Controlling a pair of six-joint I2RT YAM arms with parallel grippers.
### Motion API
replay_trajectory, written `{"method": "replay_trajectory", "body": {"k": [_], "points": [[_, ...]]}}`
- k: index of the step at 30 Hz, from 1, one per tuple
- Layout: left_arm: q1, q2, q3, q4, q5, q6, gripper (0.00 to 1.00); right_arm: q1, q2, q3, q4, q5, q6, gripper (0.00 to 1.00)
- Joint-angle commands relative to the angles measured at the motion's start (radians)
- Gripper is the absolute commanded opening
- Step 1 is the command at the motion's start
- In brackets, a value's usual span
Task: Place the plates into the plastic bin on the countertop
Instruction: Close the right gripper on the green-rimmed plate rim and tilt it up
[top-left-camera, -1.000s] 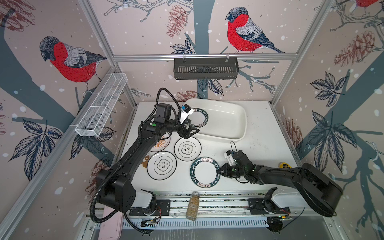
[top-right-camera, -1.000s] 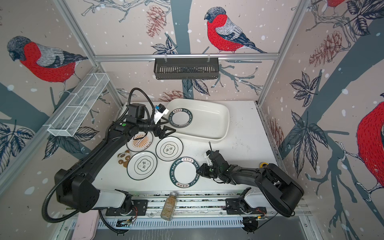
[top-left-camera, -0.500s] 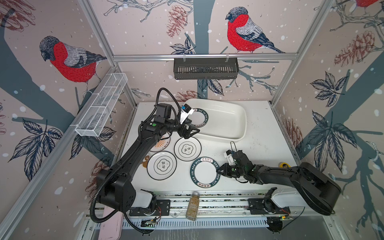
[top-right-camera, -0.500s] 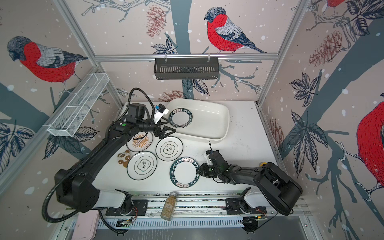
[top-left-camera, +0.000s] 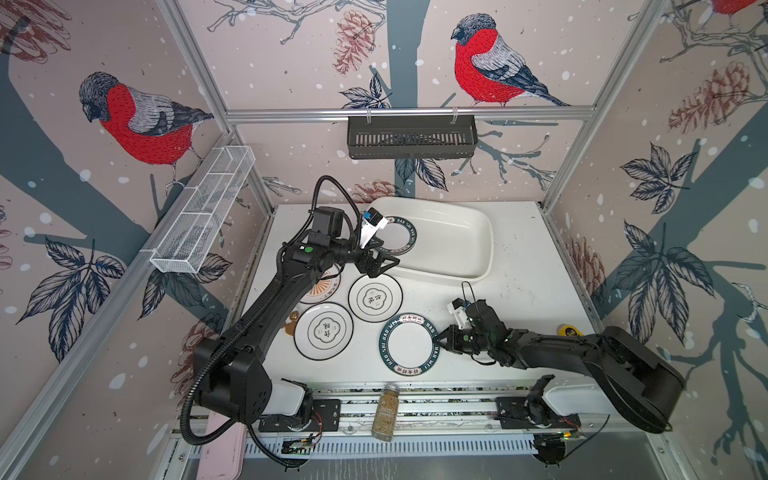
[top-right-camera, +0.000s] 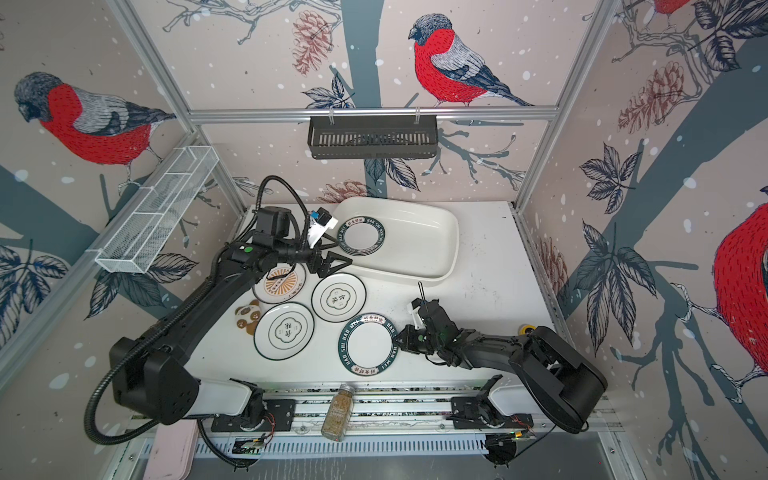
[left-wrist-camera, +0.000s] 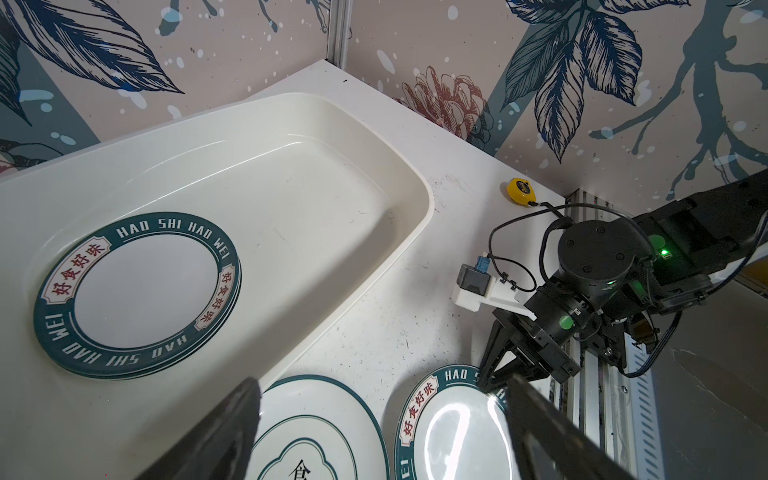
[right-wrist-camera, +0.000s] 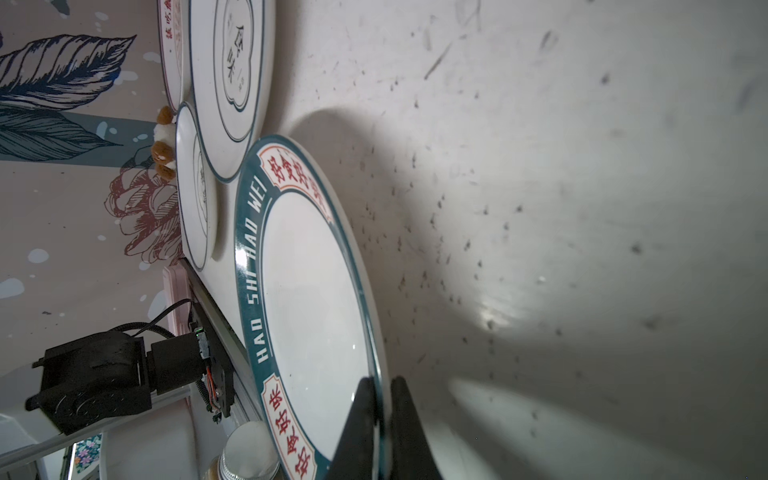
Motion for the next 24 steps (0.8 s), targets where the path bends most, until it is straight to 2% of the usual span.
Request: {"method": "replay_trajectory", "body": {"k": [1,4,11,24], "points": [[-0.002,0.0,0.005,0.011,0.013,0.006,0.91,-0.002,-0.022,-0.002,-0.04,0.022,-0.035,0.08],[-0.003,0.008,0.017,0.007,0.011,0.003,0.91,-0.011,-0.057,-0.009,-0.048,0.024,-0.041,0.04],[-0.003,0.002,0.014,0.006,0.009,0.003,0.91,-0.07,-0.122,-0.051,-0.034,-0.025,-0.045,0.02],[-0.002,-0.005,0.008,0.013,0.014,0.003,0.91,-0.108,-0.188,-0.044,-0.041,-0.103,-0.057,0.01]]}}
